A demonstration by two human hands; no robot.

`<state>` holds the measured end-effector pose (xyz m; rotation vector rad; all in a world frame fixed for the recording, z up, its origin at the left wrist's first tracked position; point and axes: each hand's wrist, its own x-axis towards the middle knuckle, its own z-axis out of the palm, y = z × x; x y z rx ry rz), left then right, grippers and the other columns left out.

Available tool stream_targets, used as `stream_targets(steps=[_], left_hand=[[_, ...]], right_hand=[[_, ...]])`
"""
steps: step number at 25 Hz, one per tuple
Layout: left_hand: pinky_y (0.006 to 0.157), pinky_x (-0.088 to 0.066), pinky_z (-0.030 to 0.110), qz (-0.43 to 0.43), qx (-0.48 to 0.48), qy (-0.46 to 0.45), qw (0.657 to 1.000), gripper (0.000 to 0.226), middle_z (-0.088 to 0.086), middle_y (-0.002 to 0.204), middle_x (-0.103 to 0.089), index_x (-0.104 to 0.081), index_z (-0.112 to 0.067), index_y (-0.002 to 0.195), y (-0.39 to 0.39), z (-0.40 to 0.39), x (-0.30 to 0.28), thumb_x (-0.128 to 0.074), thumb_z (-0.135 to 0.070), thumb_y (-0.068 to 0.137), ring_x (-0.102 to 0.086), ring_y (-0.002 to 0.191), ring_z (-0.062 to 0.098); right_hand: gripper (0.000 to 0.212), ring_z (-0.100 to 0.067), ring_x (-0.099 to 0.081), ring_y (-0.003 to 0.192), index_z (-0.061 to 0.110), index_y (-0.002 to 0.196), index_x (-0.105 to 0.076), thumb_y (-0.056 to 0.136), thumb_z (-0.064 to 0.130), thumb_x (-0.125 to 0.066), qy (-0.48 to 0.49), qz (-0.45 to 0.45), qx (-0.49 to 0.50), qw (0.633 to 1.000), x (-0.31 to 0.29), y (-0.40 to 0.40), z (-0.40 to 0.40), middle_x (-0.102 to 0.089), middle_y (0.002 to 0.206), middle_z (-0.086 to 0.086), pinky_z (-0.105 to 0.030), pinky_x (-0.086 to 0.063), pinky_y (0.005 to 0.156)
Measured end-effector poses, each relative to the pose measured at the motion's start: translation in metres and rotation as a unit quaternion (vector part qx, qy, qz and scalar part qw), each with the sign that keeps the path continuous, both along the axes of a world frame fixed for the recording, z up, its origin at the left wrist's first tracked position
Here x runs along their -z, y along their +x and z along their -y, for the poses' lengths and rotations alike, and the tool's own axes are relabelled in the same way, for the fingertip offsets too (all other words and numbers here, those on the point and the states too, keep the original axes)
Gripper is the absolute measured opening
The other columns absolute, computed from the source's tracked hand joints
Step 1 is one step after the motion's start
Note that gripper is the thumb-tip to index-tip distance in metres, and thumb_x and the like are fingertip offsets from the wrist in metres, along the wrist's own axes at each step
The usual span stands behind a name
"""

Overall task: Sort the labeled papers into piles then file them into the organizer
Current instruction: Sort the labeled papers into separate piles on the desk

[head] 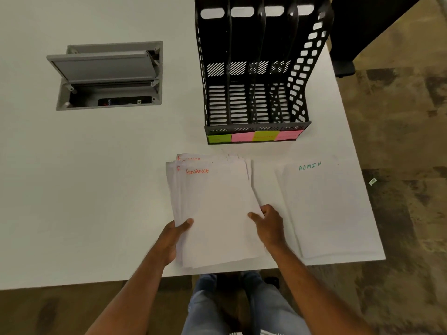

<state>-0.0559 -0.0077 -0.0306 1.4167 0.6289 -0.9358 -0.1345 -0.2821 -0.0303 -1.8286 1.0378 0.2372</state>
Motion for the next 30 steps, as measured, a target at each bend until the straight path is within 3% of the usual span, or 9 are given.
stream_targets(steps=[3, 5, 9, 11, 14, 16, 21, 25, 30], left_hand=[[0.076, -0.058, 0.034, -0.005, -0.007, -0.005, 1.000, 0.044, 0.008, 0.110, -0.077, -0.062, -0.012, 0.123, 0.014, -0.013, 0.006, -0.073, -0.033, 0.087, -0.071, 0.103, 0.029], [0.086, -0.056, 0.041, 0.000, -0.008, -0.001, 1.000, 0.045, 0.013, 0.119, -0.072, -0.059, -0.010, 0.129, 0.022, -0.024, 0.011, -0.070, -0.031, 0.091, -0.067, 0.110, 0.033], [0.090, -0.055, 0.046, 0.006, -0.013, 0.005, 1.000, 0.041, 0.016, 0.119, -0.069, -0.057, -0.008, 0.130, 0.034, -0.048, 0.017, -0.066, -0.026, 0.095, -0.065, 0.110, 0.037], [0.092, -0.054, 0.049, 0.008, -0.011, 0.007, 1.000, 0.040, 0.018, 0.119, -0.069, -0.056, -0.007, 0.131, 0.037, -0.058, 0.018, -0.065, -0.025, 0.095, -0.065, 0.109, 0.037], [0.102, -0.049, 0.056, 0.006, -0.008, 0.003, 1.000, 0.042, 0.021, 0.124, -0.066, -0.054, -0.006, 0.134, 0.039, -0.071, 0.021, -0.062, -0.024, 0.097, -0.062, 0.116, 0.041], [0.096, -0.052, 0.053, 0.001, -0.010, 0.003, 1.000, 0.039, 0.020, 0.122, -0.067, -0.056, -0.008, 0.132, 0.039, -0.074, 0.021, -0.063, -0.025, 0.097, -0.063, 0.114, 0.040], [0.067, -0.060, 0.035, -0.007, -0.019, 0.002, 1.000, 0.024, 0.010, 0.107, -0.073, -0.063, -0.018, 0.114, 0.039, -0.077, 0.025, -0.067, -0.028, 0.093, -0.069, 0.098, 0.030], [0.058, -0.061, 0.032, -0.009, -0.026, 0.004, 1.000, 0.022, 0.004, 0.096, -0.078, -0.065, -0.022, 0.109, 0.038, -0.079, 0.031, -0.071, -0.030, 0.090, -0.071, 0.093, 0.029], [0.059, -0.061, 0.033, -0.005, -0.027, 0.006, 1.000, 0.025, 0.007, 0.098, -0.078, -0.065, -0.020, 0.110, 0.039, -0.080, 0.032, -0.072, -0.029, 0.088, -0.072, 0.091, 0.028]], right_hand=[[0.018, -0.016, -0.060, 0.079, 0.013, 0.093, -0.061, 0.097, 0.031, -0.063, -0.043, 0.003, -0.004, 0.999, 0.006, 0.004, -0.014, -0.063, 0.084, 0.004, -0.023, -0.044, 0.066], [0.019, -0.014, -0.059, 0.074, 0.014, 0.090, -0.062, 0.102, 0.027, -0.055, -0.060, 0.015, -0.007, 0.998, 0.010, 0.005, -0.026, -0.064, 0.081, 0.003, -0.027, -0.046, 0.069], [0.022, -0.005, -0.059, 0.091, 0.020, 0.120, -0.060, 0.103, 0.013, -0.049, -0.068, 0.063, -0.001, 0.996, 0.010, 0.006, -0.052, -0.064, 0.103, 0.010, -0.011, -0.044, 0.078], [0.026, -0.004, -0.060, 0.097, 0.022, 0.121, -0.060, 0.102, 0.009, -0.050, -0.047, 0.085, -0.002, 0.995, 0.009, 0.008, -0.063, -0.064, 0.108, 0.011, -0.008, -0.044, 0.082], [0.017, -0.011, -0.063, 0.101, 0.021, 0.110, -0.068, 0.101, 0.016, -0.054, 0.001, 0.083, 0.038, 0.996, 0.012, 0.014, -0.075, -0.069, 0.107, 0.008, -0.023, -0.051, 0.091], [0.014, -0.013, -0.063, 0.089, 0.024, 0.096, -0.067, 0.101, 0.027, -0.054, 0.035, 0.068, 0.080, 0.994, 0.012, 0.017, -0.080, -0.069, 0.093, 0.008, -0.027, -0.053, 0.083], [0.018, 0.003, -0.063, 0.077, 0.027, 0.088, -0.065, 0.087, 0.042, -0.073, -0.021, 0.064, 0.023, 0.997, 0.006, 0.017, -0.085, -0.067, 0.084, 0.016, -0.007, -0.046, 0.065], [0.018, -0.003, -0.067, 0.079, 0.022, 0.091, -0.079, 0.087, 0.039, -0.075, -0.064, 0.042, 0.024, 0.997, 0.005, 0.011, -0.080, -0.074, 0.086, 0.014, -0.021, -0.057, 0.075], [0.020, -0.014, -0.068, 0.096, 0.019, 0.107, -0.075, 0.098, 0.031, -0.062, -0.120, 0.045, 0.062, 0.990, 0.004, 0.002, -0.059, -0.075, 0.102, 0.004, -0.025, -0.054, 0.082]])
